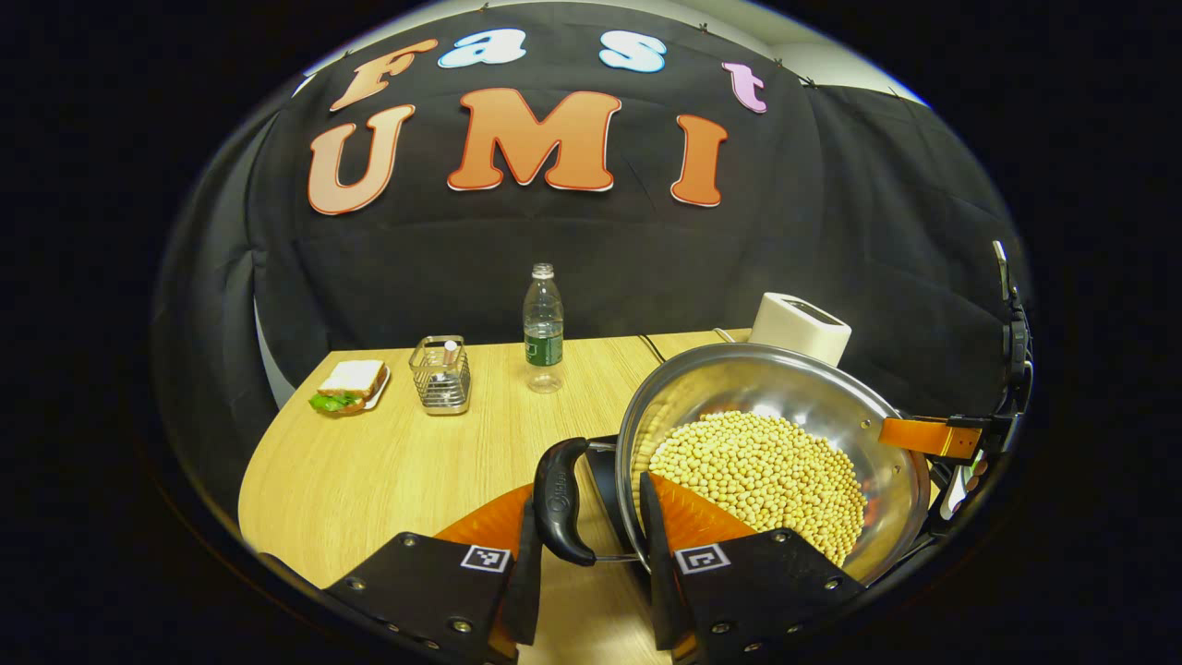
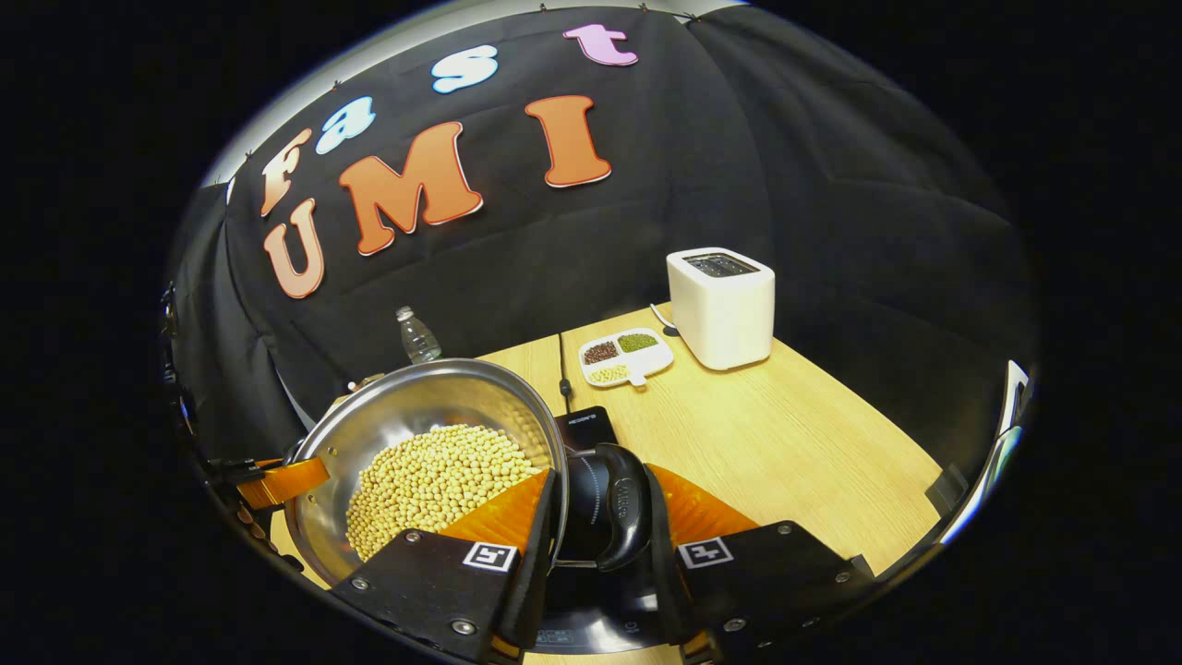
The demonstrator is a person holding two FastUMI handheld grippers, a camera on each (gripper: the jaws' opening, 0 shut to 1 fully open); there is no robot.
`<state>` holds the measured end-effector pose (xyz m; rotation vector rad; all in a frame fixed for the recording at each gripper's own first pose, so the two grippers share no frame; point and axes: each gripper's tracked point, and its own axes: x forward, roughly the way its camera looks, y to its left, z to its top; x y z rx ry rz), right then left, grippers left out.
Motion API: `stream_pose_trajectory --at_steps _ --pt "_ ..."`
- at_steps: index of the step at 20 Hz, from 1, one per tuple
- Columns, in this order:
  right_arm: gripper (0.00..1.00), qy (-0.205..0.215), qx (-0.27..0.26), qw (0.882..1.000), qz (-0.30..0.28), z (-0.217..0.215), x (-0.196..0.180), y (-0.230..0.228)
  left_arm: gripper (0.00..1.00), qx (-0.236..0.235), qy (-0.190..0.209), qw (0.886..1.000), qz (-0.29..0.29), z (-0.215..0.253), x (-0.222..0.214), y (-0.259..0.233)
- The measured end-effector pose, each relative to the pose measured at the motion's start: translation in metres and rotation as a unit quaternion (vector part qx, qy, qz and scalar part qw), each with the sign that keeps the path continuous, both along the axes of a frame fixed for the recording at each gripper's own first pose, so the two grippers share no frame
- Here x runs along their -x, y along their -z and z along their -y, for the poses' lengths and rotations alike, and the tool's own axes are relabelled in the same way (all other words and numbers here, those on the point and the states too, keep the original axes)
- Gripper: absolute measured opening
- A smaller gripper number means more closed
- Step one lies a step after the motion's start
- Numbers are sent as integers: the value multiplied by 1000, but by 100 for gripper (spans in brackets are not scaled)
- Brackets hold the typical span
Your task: First push the handle of the pot to place it horizontally, then grasp the pot with both hands and set it on the induction cooktop.
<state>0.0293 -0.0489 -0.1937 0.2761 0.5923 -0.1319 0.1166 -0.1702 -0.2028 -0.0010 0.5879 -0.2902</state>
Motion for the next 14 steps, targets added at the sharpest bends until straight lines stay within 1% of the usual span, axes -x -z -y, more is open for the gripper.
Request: stream_pose_trajectory --at_steps 6,11,14 --pt "49 0 -2 1000 -24 12 -7 25 49 -4 0 1000 -24 14 -7 26" --pt "49 2 -7 999 -42 12 -11 42 49 -7 -7 999 -42 16 -12 46" --pt "49 4 -7 999 -50 14 -10 46 49 -5 -4 999 -51 18 -13 53"
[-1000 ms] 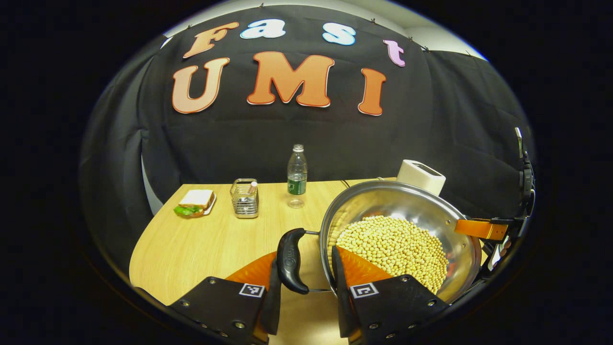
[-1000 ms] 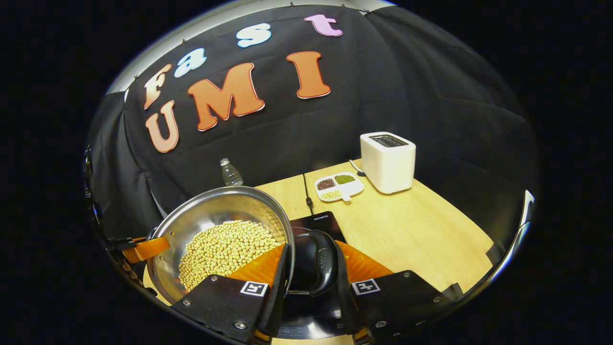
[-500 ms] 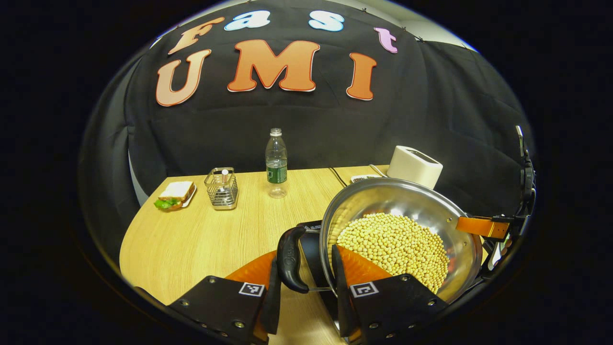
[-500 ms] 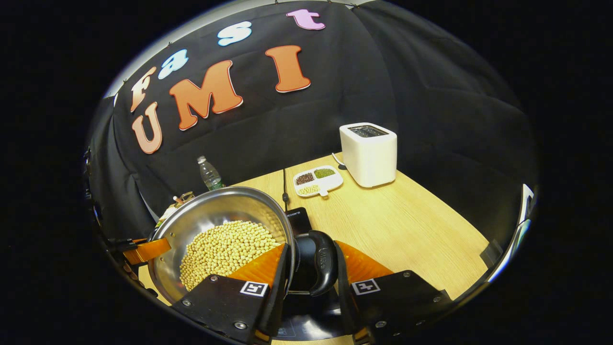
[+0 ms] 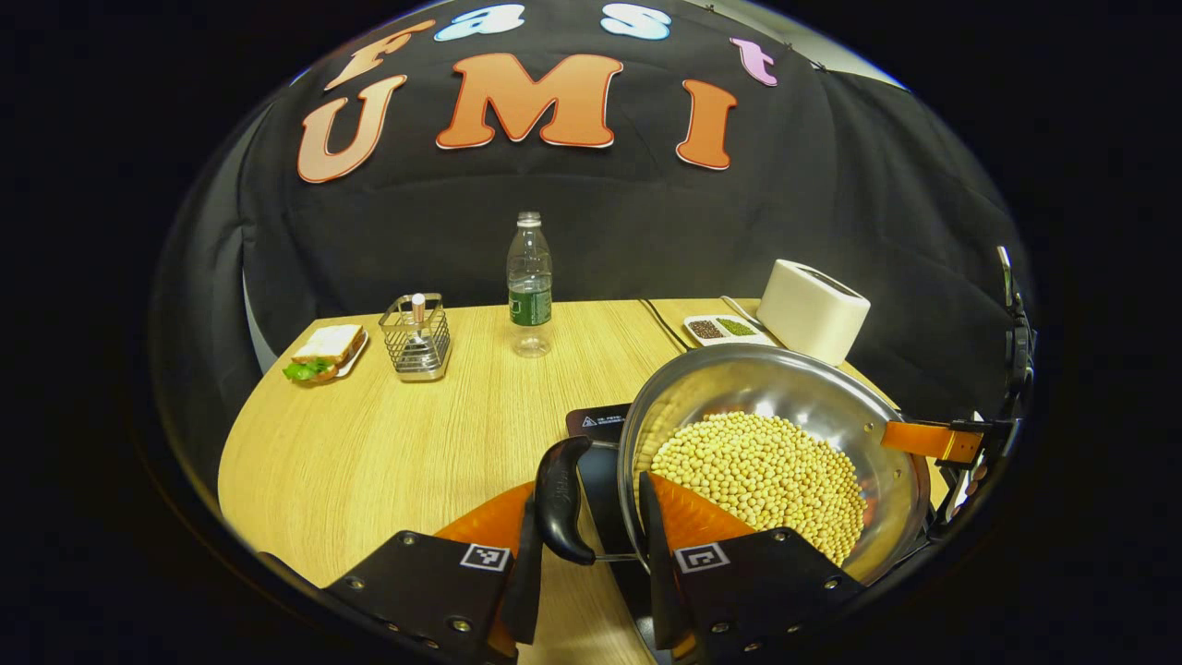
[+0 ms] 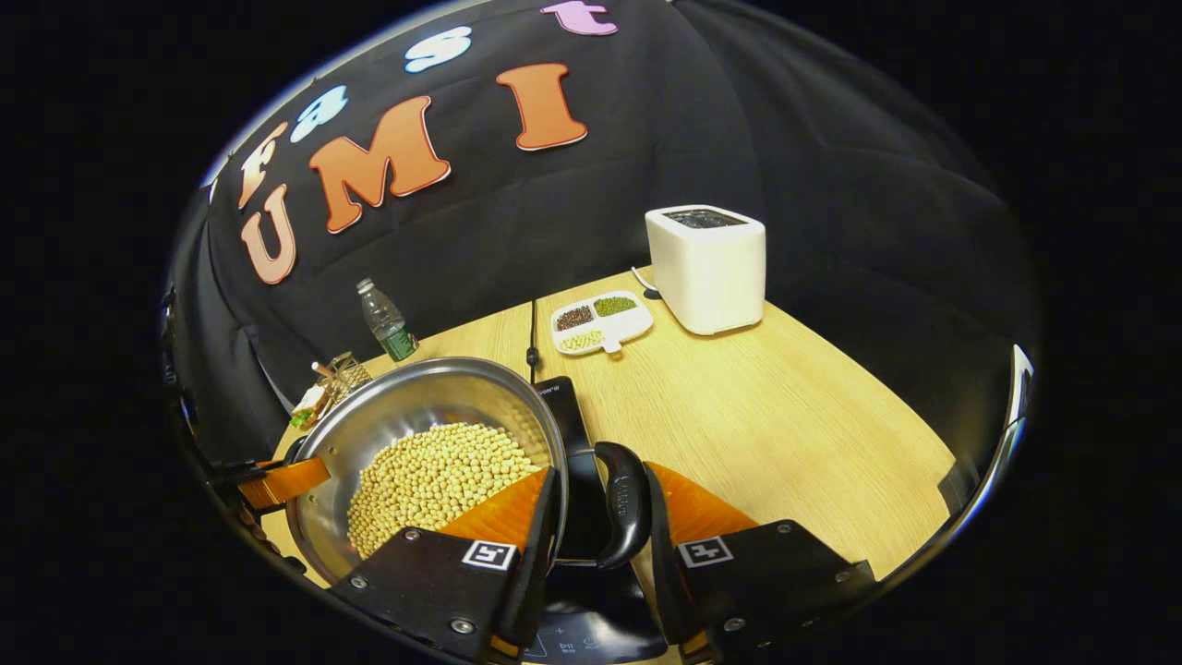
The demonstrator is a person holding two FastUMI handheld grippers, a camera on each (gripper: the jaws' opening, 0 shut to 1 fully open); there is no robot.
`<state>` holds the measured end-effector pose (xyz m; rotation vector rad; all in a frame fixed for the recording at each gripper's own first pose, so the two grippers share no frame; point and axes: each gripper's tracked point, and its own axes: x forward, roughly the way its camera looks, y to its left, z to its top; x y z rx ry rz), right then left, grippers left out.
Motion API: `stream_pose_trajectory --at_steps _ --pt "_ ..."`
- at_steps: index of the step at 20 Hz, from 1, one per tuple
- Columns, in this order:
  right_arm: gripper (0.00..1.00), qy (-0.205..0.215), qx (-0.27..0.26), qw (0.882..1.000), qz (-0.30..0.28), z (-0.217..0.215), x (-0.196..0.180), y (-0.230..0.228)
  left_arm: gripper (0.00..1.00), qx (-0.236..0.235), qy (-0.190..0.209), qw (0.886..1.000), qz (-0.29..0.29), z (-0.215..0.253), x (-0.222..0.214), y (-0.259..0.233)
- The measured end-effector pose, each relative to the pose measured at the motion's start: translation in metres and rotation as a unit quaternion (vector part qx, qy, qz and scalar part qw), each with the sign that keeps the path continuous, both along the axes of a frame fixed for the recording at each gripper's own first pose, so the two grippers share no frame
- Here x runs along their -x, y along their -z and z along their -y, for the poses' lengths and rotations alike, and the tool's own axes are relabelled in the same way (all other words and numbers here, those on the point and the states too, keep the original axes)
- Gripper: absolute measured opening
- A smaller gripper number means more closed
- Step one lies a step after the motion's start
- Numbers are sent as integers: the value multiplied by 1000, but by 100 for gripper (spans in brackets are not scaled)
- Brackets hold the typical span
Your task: First push the handle of the pot to place it horizontally, then grasp the pot with both hands and set it on the induction cooktop.
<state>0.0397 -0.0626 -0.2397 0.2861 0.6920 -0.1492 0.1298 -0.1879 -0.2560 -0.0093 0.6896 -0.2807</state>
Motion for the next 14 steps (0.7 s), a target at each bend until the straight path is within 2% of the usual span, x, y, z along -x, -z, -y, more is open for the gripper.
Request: stream_pose_trajectory --at_steps 4,6,8,10,11,12,14 --pt "51 3 -8 1000 -4 0 3 0 49 5 -2 1000 -9 -1 -1 7" --pt "53 3 -17 1000 -2 -1 4 -5 54 -5 -1 1000 -13 -4 3 7" --pt "58 10 -14 1000 19 6 2 -23 58 -7 -1 999 32 -9 -7 -18" --pt "73 18 4 999 42 18 3 -46 61 -3 -20 998 65 -23 -9 -50" --pt "88 20 9 998 56 21 4 -60 61 1 -34 996 79 -33 -10 -66" --pt "94 22 12 997 71 25 7 -78 73 3 -49 994 94 -44 -10 -83" --pt "95 23 11 994 106 26 13 -111 79 6 -74 990 123 -70 -5 -114"
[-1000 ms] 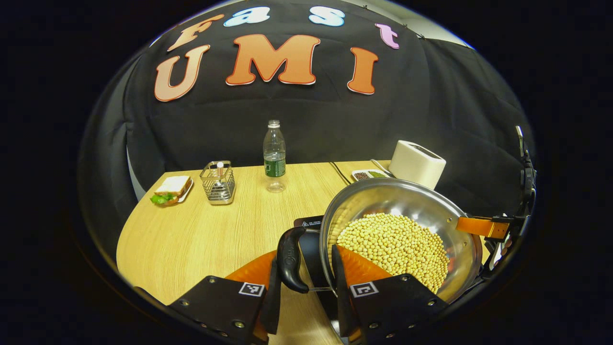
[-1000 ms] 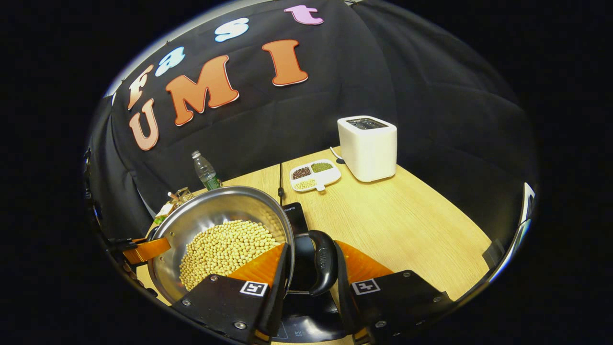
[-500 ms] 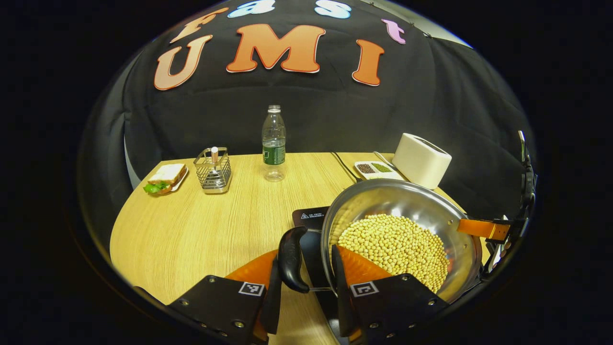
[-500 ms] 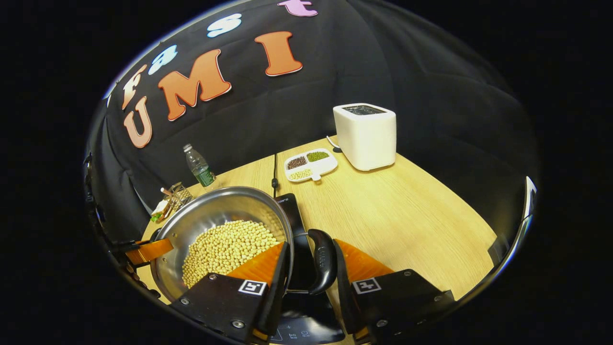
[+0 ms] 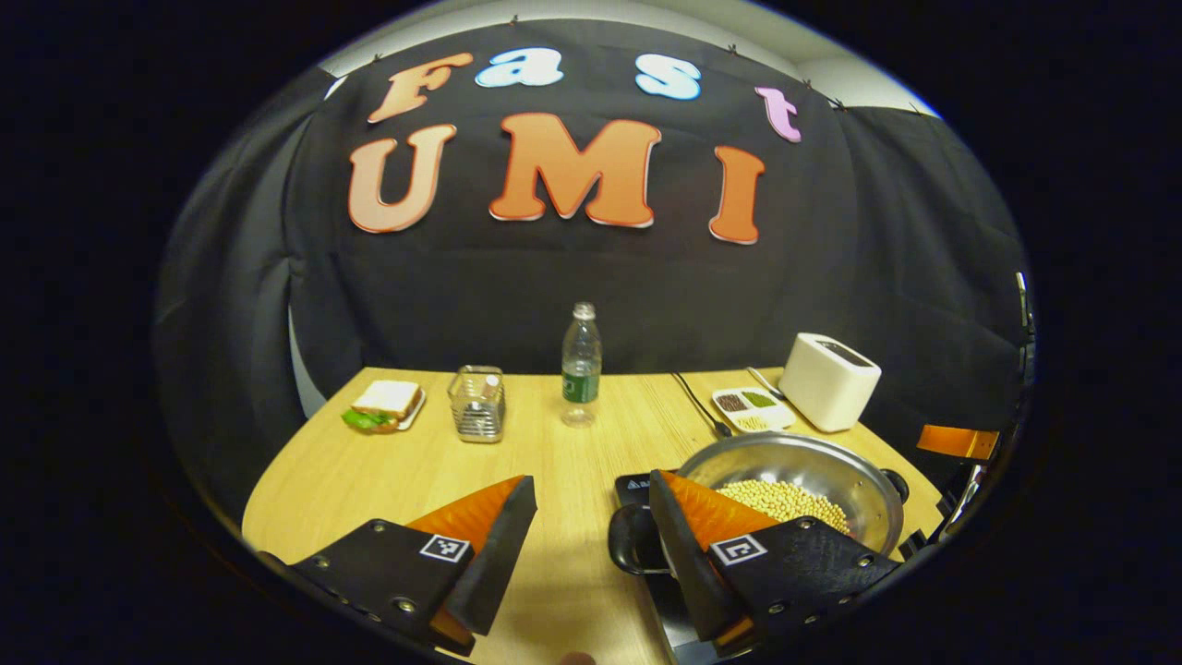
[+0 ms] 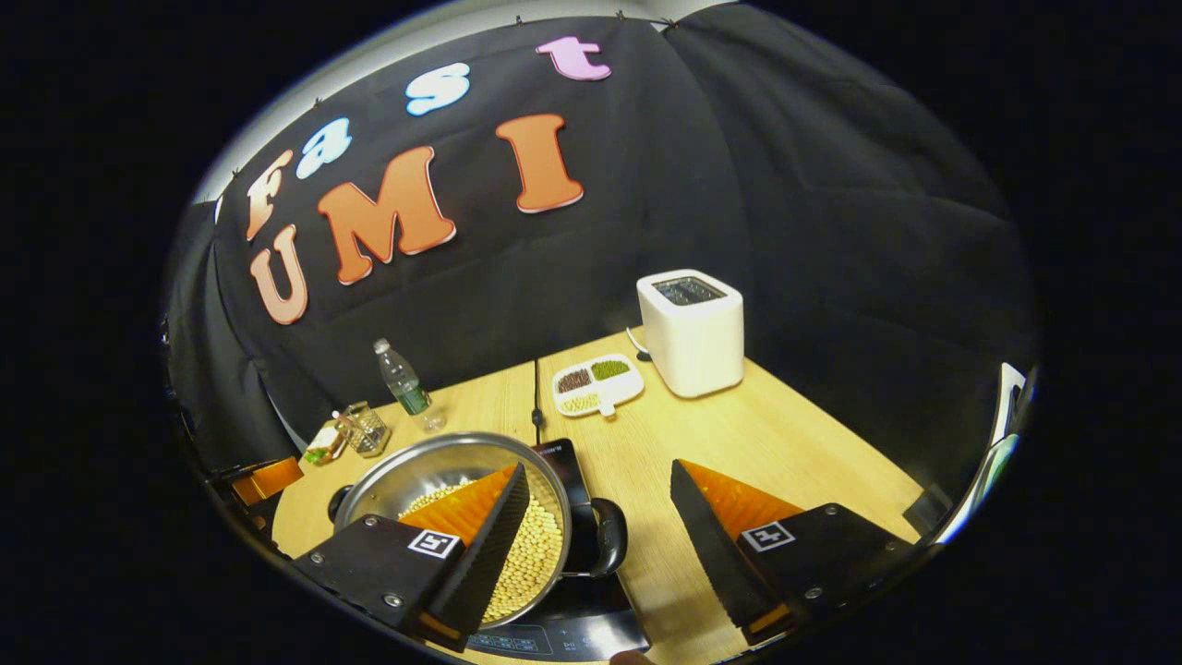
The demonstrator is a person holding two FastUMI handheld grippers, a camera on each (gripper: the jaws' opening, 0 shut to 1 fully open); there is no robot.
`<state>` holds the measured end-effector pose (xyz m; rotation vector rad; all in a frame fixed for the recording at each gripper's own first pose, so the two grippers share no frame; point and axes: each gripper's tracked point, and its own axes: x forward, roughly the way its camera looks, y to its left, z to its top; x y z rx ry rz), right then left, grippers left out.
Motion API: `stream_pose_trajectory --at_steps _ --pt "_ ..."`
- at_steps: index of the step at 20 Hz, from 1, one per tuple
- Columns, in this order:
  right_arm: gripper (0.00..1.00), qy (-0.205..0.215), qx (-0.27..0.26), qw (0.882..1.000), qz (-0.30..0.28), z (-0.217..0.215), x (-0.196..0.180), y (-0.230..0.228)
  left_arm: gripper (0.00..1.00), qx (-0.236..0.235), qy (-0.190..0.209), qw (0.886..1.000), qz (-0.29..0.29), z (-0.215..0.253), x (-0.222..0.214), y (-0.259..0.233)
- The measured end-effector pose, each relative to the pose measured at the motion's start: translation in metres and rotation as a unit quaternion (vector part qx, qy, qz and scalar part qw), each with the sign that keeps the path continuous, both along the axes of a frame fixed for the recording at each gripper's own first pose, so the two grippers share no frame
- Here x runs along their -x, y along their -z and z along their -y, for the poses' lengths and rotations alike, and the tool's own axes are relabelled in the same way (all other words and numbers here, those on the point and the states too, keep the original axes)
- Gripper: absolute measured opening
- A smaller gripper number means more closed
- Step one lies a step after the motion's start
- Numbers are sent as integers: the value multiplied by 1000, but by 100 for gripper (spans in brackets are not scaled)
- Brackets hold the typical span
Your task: First push the handle of the pot to place it horizontally, then grasp the pot with both hands and set it on the induction cooktop.
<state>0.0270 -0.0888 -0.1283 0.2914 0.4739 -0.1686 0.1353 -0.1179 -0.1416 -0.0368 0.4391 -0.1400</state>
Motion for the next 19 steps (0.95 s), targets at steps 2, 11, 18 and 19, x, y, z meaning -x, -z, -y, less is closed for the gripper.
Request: stream_pose_trajectory --at_steps 2,11,18,19 --pt "95 2 8 999 35 2 6 -33 79 -3 -27 999 38 -29 7 -37" --pt "95 -20 125 975 182 -10 55 -174 78 -36 -103 976 188 -136 85 -186" --pt "95 -34 151 952 264 -43 93 -236 78 -52 -91 957 272 -148 142 -246" --pt "95 -32 152 951 266 -44 95 -237 78 -51 -88 956 274 -146 144 -248"
